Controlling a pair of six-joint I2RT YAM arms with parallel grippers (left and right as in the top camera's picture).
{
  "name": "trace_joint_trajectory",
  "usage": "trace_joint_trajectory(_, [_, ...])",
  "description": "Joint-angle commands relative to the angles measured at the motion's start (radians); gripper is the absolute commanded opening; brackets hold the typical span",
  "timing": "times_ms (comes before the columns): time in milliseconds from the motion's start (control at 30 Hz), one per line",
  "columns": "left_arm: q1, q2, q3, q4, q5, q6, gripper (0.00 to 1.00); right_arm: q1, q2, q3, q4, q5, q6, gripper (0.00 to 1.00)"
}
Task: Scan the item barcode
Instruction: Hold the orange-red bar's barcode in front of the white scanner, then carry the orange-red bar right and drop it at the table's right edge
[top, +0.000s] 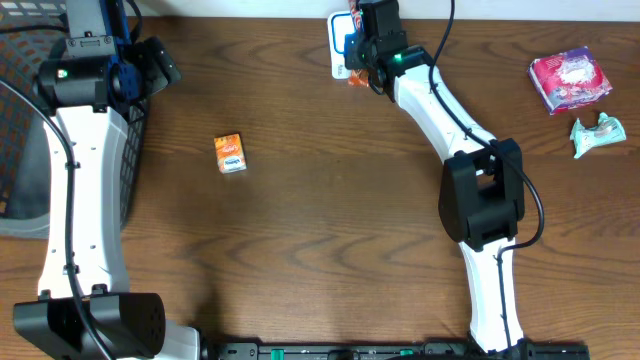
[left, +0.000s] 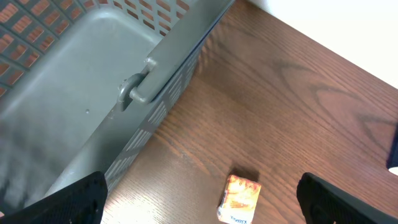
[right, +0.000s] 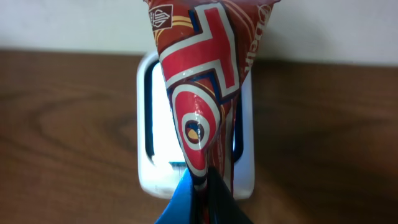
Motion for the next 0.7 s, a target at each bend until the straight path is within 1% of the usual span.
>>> trace_joint_trajectory(0, [0.014, -0.013, 0.006, -0.002, -0.021, -0.01, 0.98, 0.0, 0.014, 0.018, -0.008, -0.023, 0.007, 0.01])
trace_joint_trajectory(100, [0.014, -0.013, 0.006, -0.002, -0.021, -0.01, 0.98, 0.005, 0.014, 0.018, -0.008, -0.061, -0.004, 0.01])
trace_joint_trajectory(400, [0.014, -0.013, 0.006, -0.002, -0.021, -0.01, 0.98, -0.018, -0.004, 0.019, -0.026, -0.061, 0.0, 0.01])
trace_joint_trajectory(600, [0.014, -0.013, 0.006, -0.002, -0.021, -0.01, 0.98, -0.082, -0.069, 0.019, -0.06, -0.022, -0.002, 0.01])
trace_joint_trajectory(667, [0.014, -0.013, 0.006, -0.002, -0.021, -0.01, 0.98, -0.116, -0.094, 0.019, -0.092, 0.005, -0.036, 0.01])
